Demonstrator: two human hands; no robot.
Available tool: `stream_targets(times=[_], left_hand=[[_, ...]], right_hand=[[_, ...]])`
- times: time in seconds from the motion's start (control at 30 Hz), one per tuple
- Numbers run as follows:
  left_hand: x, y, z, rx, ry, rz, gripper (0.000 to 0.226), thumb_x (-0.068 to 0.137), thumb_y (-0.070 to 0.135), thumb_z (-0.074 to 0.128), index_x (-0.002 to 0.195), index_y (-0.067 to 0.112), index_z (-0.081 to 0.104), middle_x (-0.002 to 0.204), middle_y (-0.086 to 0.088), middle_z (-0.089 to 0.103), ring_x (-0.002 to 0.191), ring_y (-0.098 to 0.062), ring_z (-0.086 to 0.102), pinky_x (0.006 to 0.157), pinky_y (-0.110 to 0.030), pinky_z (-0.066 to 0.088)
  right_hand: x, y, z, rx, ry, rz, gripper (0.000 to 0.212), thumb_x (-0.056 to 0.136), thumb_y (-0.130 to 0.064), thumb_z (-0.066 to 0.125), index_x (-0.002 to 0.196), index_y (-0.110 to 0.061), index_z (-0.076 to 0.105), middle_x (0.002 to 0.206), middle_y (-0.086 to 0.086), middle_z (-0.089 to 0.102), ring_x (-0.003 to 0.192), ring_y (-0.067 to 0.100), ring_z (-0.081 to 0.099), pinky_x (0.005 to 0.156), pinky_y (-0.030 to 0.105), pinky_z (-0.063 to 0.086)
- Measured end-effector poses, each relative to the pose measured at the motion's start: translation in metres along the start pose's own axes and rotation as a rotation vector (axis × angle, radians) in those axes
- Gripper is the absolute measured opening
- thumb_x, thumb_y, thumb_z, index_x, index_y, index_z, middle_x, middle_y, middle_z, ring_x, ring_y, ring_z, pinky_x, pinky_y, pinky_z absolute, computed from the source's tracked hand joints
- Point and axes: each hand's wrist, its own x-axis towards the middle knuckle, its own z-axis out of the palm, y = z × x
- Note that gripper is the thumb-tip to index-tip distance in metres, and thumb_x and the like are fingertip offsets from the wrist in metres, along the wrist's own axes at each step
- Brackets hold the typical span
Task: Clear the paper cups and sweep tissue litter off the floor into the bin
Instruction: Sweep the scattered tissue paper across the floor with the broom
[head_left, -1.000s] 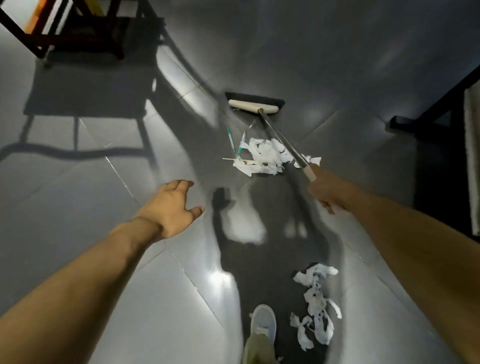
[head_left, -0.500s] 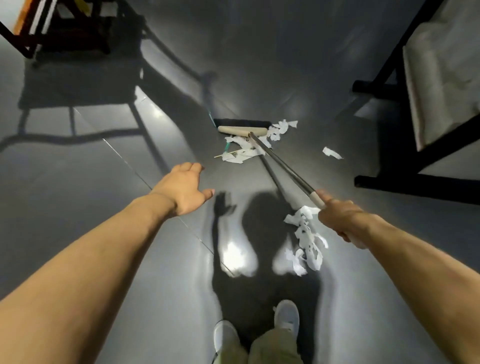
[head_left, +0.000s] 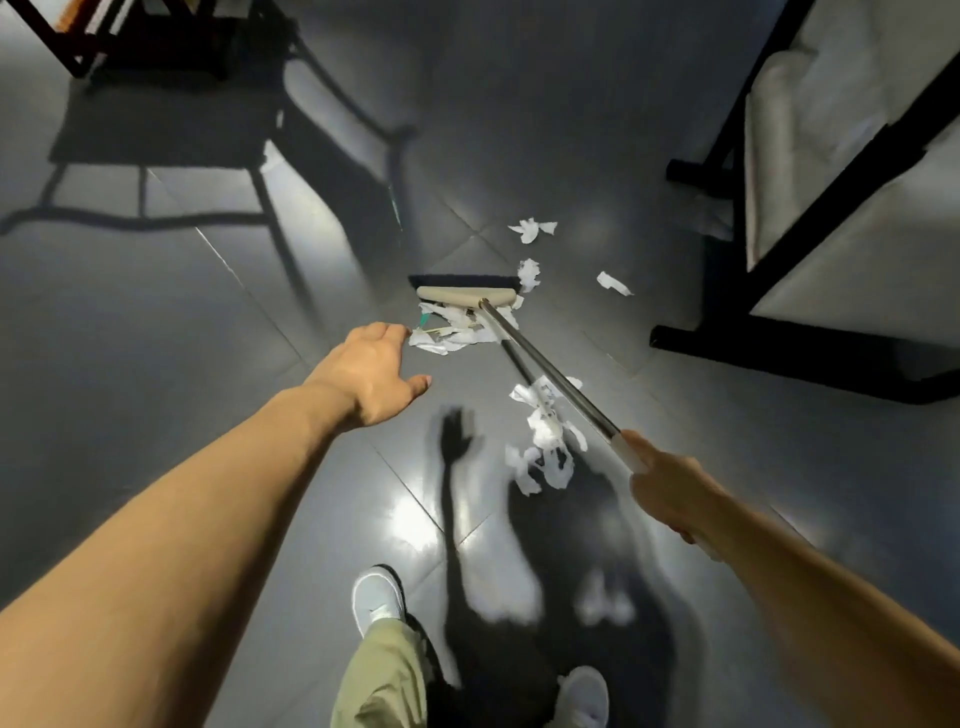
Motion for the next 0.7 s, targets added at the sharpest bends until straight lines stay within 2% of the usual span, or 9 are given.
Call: stream_targets(times=[0.07, 0.1, 0.17, 0.2, 0.27, 0.33, 0.47, 0.57, 0.7], left_hand=[[-0.013, 0.019, 0.017, -0.017, 0.011, -0.011, 0.068, 0.092, 0.040, 0.054, 0.145, 0.009, 0.027, 0.149, -0.012, 0.032, 0.139, -0.027, 0.025, 0.114, -0.033, 0.023], [-0.019, 0.028, 0.025, -0.027, 0.016, -0.014, 0.068, 0.092, 0.040, 0.054, 0.146, 0.009, 0.026, 0.150, -0.011, 0.031, 0.139, -0.027, 0.025, 0.114, -0.032, 0.022], [-0.028, 0.042, 0.038, -0.054, 0.018, -0.021, 0.068, 0.092, 0.040, 0.054, 0.146, 0.009, 0.026, 0.150, -0.011, 0.030, 0.139, -0.027, 0.025, 0.114, -0.032, 0.022], [-0.031, 0.047, 0.042, -0.062, 0.019, -0.024, 0.068, 0.092, 0.040, 0.053, 0.146, 0.009, 0.026, 0.150, -0.011, 0.030, 0.139, -0.027, 0.025, 0.113, -0.032, 0.021], [-0.032, 0.050, 0.046, -0.073, 0.021, -0.034, 0.067, 0.093, 0.040, 0.053, 0.146, 0.010, 0.026, 0.150, -0.010, 0.030, 0.139, -0.027, 0.025, 0.112, -0.031, 0.021], [-0.027, 0.046, 0.045, -0.083, 0.026, -0.060, 0.067, 0.093, 0.039, 0.053, 0.146, 0.010, 0.026, 0.151, -0.009, 0.029, 0.139, -0.026, 0.024, 0.112, -0.031, 0.021], [-0.002, 0.026, 0.035, -0.096, 0.039, -0.132, 0.067, 0.093, 0.039, 0.053, 0.146, 0.011, 0.026, 0.151, -0.009, 0.030, 0.140, -0.025, 0.023, 0.113, -0.031, 0.021], [0.025, 0.008, 0.024, -0.100, 0.051, -0.173, 0.066, 0.093, 0.039, 0.053, 0.146, 0.010, 0.026, 0.151, -0.009, 0.030, 0.140, -0.024, 0.024, 0.113, -0.030, 0.021], [0.058, -0.016, 0.013, -0.110, 0.069, -0.218, 0.066, 0.093, 0.039, 0.053, 0.146, 0.010, 0.026, 0.152, -0.008, 0.029, 0.140, -0.023, 0.023, 0.113, -0.029, 0.019]], right_hand=[[-0.014, 0.030, -0.003, 0.066, 0.016, -0.060, 0.054, 0.101, -0.014, 0.042, 0.148, -0.035, 0.028, 0.084, -0.008, 0.044, 0.057, 0.006, 0.041, 0.039, 0.010, 0.034], [-0.019, 0.042, -0.007, 0.112, 0.018, -0.058, 0.046, 0.101, -0.019, 0.045, 0.145, -0.028, 0.036, 0.078, -0.010, 0.041, 0.056, 0.006, 0.041, 0.039, 0.012, 0.034], [-0.024, 0.056, -0.017, 0.233, 0.043, -0.024, 0.032, 0.098, -0.035, 0.049, 0.120, -0.015, 0.061, 0.068, -0.002, 0.046, 0.050, 0.013, 0.043, 0.038, 0.018, 0.034], [-0.023, 0.055, -0.022, 0.276, 0.067, -0.032, 0.030, 0.096, -0.037, 0.049, 0.106, -0.013, 0.065, 0.064, 0.004, 0.048, 0.048, 0.018, 0.042, 0.040, 0.020, 0.033], [-0.012, 0.042, -0.030, 0.245, 0.088, -0.098, 0.021, 0.092, -0.025, 0.044, 0.104, -0.020, 0.060, 0.068, 0.010, 0.050, 0.051, 0.022, 0.040, 0.043, 0.026, 0.034], [0.008, 0.019, -0.038, 0.229, 0.112, -0.176, 0.034, 0.088, -0.015, 0.039, 0.110, -0.032, 0.059, 0.074, 0.011, 0.052, 0.052, 0.022, 0.041, 0.044, 0.026, 0.035], [0.066, -0.048, -0.060, 0.212, 0.170, -0.260, 0.037, 0.089, -0.016, 0.040, 0.113, -0.036, 0.059, 0.066, 0.007, 0.051, 0.049, 0.020, 0.043, 0.044, 0.026, 0.040], [0.114, -0.103, -0.084, 0.141, 0.183, -0.296, 0.031, 0.086, -0.015, 0.040, 0.104, -0.028, 0.061, 0.062, 0.005, 0.052, 0.043, 0.021, 0.044, 0.044, 0.025, 0.042], [0.169, -0.169, -0.104, 0.062, 0.155, -0.318, 0.028, 0.088, -0.017, 0.040, 0.107, -0.021, 0.061, 0.057, 0.007, 0.053, 0.035, 0.020, 0.044, 0.051, 0.030, 0.048]])
